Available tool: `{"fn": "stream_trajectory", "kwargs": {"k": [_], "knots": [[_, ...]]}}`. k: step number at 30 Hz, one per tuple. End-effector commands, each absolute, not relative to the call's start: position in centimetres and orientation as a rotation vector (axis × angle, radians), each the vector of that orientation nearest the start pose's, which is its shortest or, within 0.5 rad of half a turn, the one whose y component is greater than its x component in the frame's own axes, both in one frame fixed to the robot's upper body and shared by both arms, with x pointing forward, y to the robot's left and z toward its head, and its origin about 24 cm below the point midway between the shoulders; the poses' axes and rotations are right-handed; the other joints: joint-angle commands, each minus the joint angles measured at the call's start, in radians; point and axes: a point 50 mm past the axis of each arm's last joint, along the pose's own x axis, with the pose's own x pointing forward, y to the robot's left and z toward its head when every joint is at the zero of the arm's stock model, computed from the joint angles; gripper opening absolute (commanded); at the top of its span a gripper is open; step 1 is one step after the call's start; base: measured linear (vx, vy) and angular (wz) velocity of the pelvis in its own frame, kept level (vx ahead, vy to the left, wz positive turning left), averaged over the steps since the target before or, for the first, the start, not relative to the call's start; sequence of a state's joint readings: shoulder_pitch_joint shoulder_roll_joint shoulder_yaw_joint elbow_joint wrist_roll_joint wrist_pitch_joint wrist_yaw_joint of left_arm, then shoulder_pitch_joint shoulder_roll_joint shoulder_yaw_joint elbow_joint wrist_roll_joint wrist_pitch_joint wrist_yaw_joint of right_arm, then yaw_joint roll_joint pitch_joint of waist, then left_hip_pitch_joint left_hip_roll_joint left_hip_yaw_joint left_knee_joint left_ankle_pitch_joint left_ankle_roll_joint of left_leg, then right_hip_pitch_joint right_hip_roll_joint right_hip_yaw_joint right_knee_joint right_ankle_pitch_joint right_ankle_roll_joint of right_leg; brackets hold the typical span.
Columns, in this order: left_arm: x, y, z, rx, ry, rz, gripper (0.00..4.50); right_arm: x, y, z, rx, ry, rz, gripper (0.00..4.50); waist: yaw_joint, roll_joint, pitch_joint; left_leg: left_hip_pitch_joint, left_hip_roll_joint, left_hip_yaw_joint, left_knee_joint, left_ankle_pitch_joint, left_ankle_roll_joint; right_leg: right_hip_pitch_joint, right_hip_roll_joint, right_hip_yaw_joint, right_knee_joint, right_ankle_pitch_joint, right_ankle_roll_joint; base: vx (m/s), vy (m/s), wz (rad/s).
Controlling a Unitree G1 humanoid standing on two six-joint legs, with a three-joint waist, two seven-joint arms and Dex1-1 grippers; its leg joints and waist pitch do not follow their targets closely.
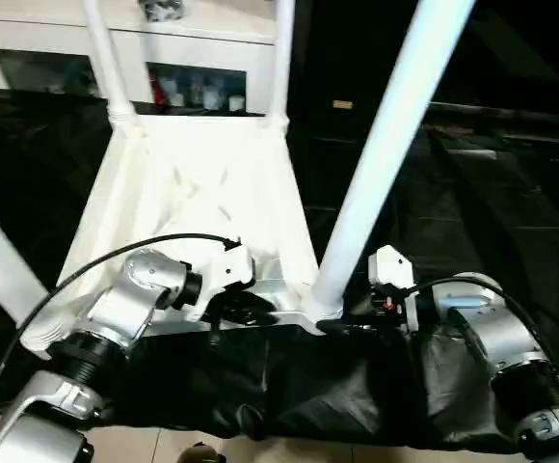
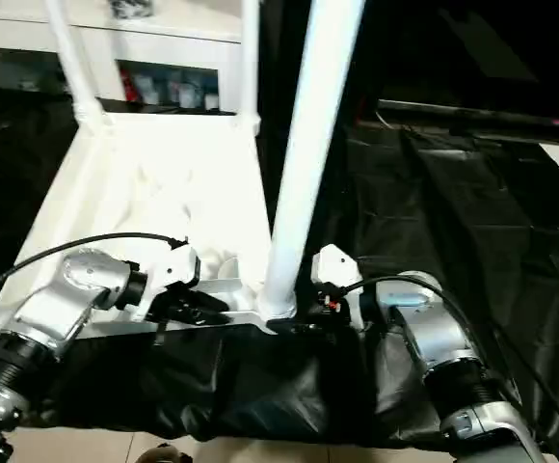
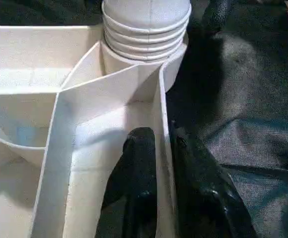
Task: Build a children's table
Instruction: Rotate leg to tighten
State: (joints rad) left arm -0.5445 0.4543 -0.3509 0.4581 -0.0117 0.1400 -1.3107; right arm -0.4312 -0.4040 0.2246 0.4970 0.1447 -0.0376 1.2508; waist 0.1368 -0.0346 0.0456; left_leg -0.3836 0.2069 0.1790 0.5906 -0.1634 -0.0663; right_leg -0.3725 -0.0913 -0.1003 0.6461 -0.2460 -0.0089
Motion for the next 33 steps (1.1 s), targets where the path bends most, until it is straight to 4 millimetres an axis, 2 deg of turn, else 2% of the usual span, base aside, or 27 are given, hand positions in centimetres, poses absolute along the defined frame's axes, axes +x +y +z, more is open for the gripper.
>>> {"fn": "stream_trajectory", "kwargs": {"k": [1, 8, 14, 17, 21, 27, 31, 32, 33], "knots": [[30.2, 14.6, 5.3, 0.463, 0.540, -1.442, 0.68, 29.2, -14.9, 4.3, -0.275, 0.280, 1.371, 3.90, -0.004, 0.010, -0.061, 0.020, 0.036, -0.011, -0.068, -0.171, 0.040, 0.041, -0.067, 0.059, -0.074, 0.031, -0.238, 0.000, 0.000, 0.00], [30.5, 14.4, 5.3, 0.401, 0.530, -1.433, 0.09, 29.4, -14.5, 4.4, -0.271, 0.267, 1.366, 3.90, -0.003, 0.008, -0.058, 0.024, 0.038, -0.010, -0.072, -0.222, 0.021, 0.038, -0.069, 0.061, -0.083, -0.046, -0.233, 0.000, 0.000, 0.00], [30.1, 14.3, 5.2, 0.377, 0.536, -1.467, 0.09, 29.7, -14.3, 4.1, -0.243, 0.275, 1.361, 3.90, -0.002, 0.008, -0.059, 0.024, 0.040, -0.011, -0.074, -0.220, 0.017, 0.036, -0.069, 0.061, -0.082, -0.058, -0.234, 0.000, 0.000, 0.00], [30.0, 14.2, 5.2, 0.377, 0.534, -1.469, 0.00, 29.8, -14.1, 4.1, -0.240, 0.274, 1.353, 3.55, -0.002, 0.009, -0.060, 0.023, 0.039, -0.011, -0.073, -0.204, 0.019, 0.038, -0.067, 0.061, -0.078, -0.025, -0.235, 0.000, 0.000, 0.00], [29.9, 14.2, 5.1, 0.369, 0.537, -1.476, 0.00, 30.0, -14.0, 4.1, -0.230, 0.272, 1.342, 3.13, -0.002, 0.008, -0.059, 0.023, 0.038, -0.010, -0.072, -0.204, 0.022, 0.037, -0.068, 0.062, -0.079, -0.029, -0.236, 0.000, 0.000, 0.00], [29.8, 14.1, 5.2, 0.361, 0.529, -1.471, 0.00, 29.9, -13.7, 3.9, -0.208, 0.264, 1.346, 2.80, -0.002, 0.005, -0.058, 0.022, 0.039, -0.009, -0.073, -0.203, 0.024, 0.037, -0.069, 0.062, -0.080, -0.042, -0.230, 0.000, 0.000, 0.00], [29.9, 13.8, 5.0, 0.360, 0.507, -1.379, 0.00, 29.4, -13.4, 3.3, -0.162, 0.268, 1.324, 2.73, -0.003, 0.005, -0.058, 0.021, 0.041, -0.010, -0.074, -0.202, 0.024, 0.037, -0.070, 0.062, -0.079, -0.039, -0.230, 0.000, 0.000, 0.00], [30.2, 13.4, 5.0, 0.352, 0.486, -1.312, 0.00, 29.4, -13.3, 2.9, -0.144, 0.271, 1.281, 2.72, -0.006, -0.001, -0.056, 0.021, 0.041, -0.010, -0.076, -0.209, 0.021, 0.036, -0.069, 0.063, -0.081, -0.050, -0.227, 0.000, 0.000, 0.00], [30.4, 12.9, 5.0, 0.342, 0.460, -1.261, 0.00, 29.5, -13.2, 2.5, -0.138, 0.271, 1.219, 2.72, -0.005, -0.001, -0.055, 0.022, 0.040, -0.010, -0.076, -0.213, 0.020, 0.036, -0.069, 0.063, -0.082, -0.063, -0.225, 0.000, 0.000, 0.00]]}}
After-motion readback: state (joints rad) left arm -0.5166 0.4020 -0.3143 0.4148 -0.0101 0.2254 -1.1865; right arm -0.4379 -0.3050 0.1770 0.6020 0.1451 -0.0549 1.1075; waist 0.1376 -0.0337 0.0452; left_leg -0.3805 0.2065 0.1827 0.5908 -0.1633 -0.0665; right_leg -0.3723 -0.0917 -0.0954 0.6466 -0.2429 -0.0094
